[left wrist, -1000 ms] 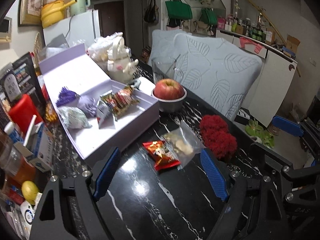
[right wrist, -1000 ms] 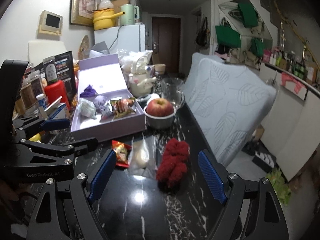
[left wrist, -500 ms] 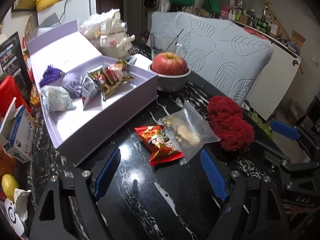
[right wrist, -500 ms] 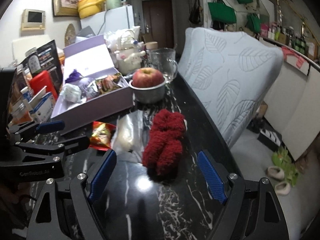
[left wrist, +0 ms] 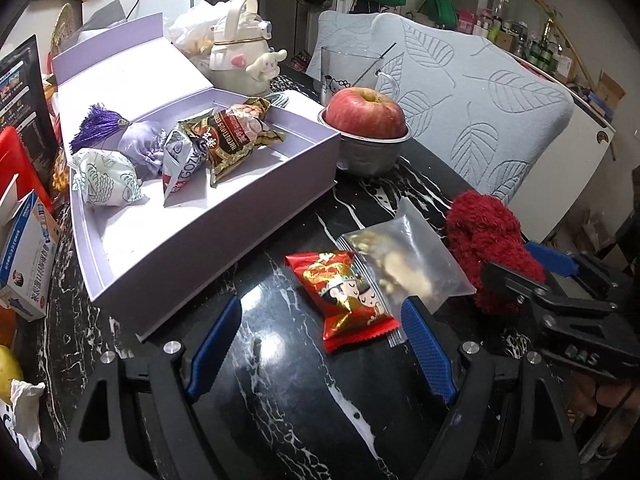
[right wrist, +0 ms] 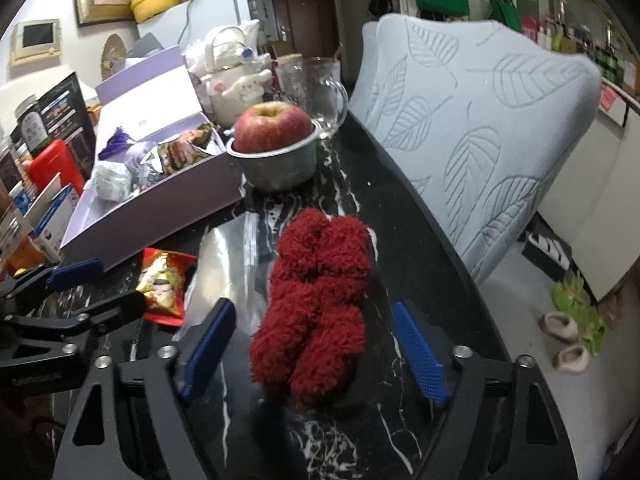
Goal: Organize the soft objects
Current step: 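Grasp the red fuzzy plush with the right tool while the left tool grasps the small red snack packet, then lift the red plush and red snack packet off the table with both tools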
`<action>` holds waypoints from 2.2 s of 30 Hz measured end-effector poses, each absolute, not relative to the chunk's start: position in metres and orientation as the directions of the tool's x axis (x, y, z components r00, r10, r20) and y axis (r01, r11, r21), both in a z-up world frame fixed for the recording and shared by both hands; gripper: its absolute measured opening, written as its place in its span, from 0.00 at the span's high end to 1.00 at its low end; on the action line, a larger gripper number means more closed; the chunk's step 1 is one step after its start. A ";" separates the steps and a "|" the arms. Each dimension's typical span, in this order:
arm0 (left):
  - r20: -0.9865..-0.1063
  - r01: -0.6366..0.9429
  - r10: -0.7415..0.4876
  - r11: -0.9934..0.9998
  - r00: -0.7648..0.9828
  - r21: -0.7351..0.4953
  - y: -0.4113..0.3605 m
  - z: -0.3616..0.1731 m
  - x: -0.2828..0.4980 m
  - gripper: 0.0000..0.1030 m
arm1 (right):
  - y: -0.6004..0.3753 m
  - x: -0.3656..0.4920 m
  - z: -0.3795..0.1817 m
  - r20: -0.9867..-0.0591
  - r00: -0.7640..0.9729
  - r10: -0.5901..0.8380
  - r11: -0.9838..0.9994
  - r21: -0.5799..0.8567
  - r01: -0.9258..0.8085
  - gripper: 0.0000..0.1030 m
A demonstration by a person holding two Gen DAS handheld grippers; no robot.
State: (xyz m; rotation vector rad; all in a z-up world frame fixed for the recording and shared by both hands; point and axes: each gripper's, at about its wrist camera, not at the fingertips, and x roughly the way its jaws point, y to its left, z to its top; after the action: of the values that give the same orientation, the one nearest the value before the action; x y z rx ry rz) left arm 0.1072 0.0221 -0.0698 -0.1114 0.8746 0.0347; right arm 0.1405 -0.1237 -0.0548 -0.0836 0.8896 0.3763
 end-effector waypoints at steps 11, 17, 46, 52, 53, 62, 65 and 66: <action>-0.759 -0.068 -0.042 0.991 0.650 -0.114 0.023 -0.071 0.115 0.20 | -0.154 0.133 -0.046 -0.744 0.596 0.302 0.944 0.145 -0.297 0.70; -0.761 -0.080 -0.021 0.992 0.648 -0.096 0.020 -0.076 0.121 0.20 | -0.170 0.124 -0.047 -0.757 0.584 0.291 0.950 0.155 -0.273 0.70; -0.804 -0.069 -0.059 0.990 0.591 -0.124 0.020 -0.095 0.076 0.63 | -0.158 0.082 -0.051 -0.760 0.550 0.347 0.920 0.162 -0.355 0.70; -0.808 -0.073 -0.066 0.988 0.586 -0.134 0.021 -0.093 0.049 0.63 | -0.148 0.061 -0.050 -0.761 0.527 0.378 0.899 0.166 -0.405 0.70; -0.808 -0.071 -0.067 0.989 0.585 -0.133 0.021 -0.092 0.046 0.63 | -0.145 0.056 -0.050 -0.762 0.522 0.384 0.894 0.166 -0.417 0.70; -0.810 -0.079 -0.066 0.987 0.582 -0.137 0.025 -0.089 0.013 0.63 | -0.125 0.026 -0.051 -0.762 0.467 0.449 0.841 0.184 -0.508 0.67; -0.809 -0.085 -0.063 0.987 0.584 -0.138 0.027 -0.089 0.008 0.63 | -0.120 0.025 -0.053 -0.767 0.466 0.442 0.842 0.174 -0.512 0.56; -0.810 -0.086 -0.062 0.987 0.584 -0.138 0.027 -0.089 0.009 0.63 | -0.119 0.024 -0.054 -0.767 0.466 0.441 0.842 0.174 -0.510 0.53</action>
State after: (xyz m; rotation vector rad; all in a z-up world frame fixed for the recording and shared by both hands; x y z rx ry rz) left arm 0.0086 0.0273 -0.0892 -0.1690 0.9485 0.0142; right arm 0.0244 -0.1194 -0.0538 -0.0838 0.9160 0.5846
